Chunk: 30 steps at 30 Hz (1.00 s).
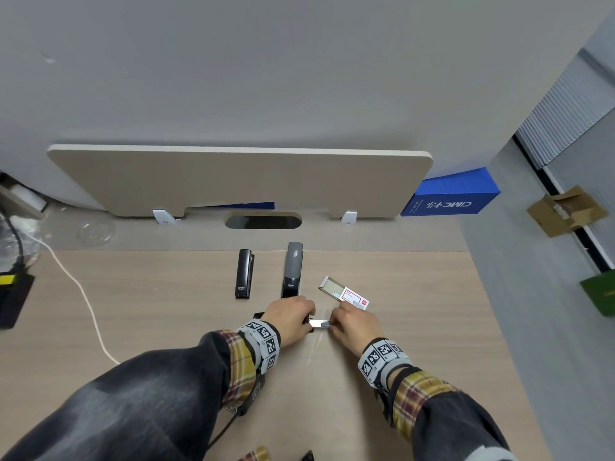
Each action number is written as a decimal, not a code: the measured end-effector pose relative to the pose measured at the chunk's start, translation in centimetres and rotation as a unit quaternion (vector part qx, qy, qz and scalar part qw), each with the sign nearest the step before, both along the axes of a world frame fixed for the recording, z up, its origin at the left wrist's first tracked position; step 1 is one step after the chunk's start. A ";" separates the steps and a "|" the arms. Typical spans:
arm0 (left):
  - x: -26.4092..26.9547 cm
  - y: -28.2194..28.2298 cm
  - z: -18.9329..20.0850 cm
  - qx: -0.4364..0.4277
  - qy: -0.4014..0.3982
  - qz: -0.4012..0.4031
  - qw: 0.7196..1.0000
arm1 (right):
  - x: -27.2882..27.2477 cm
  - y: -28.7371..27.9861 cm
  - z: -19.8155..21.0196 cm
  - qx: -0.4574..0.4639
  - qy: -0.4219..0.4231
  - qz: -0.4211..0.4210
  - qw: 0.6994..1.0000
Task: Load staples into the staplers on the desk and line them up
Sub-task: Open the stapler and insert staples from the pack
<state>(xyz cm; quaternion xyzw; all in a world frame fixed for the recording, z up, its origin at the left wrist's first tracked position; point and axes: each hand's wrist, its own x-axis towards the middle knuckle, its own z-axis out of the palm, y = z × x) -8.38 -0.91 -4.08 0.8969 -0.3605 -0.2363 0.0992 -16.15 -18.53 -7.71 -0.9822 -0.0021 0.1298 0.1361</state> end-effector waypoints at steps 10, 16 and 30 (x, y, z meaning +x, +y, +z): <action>0.0 0.0 0.0 -0.007 -0.003 0.003 1.000 | 0.2 0.7 0.1 0.005 -0.011 0.015 1.000; 0.1 0.1 -0.1 -0.005 0.000 0.002 1.000 | 0.1 1.2 0.3 0.025 -0.021 0.039 0.999; 0.2 0.1 -0.4 -0.016 0.000 0.003 1.000 | 0.8 1.8 0.6 -0.021 0.007 0.059 0.998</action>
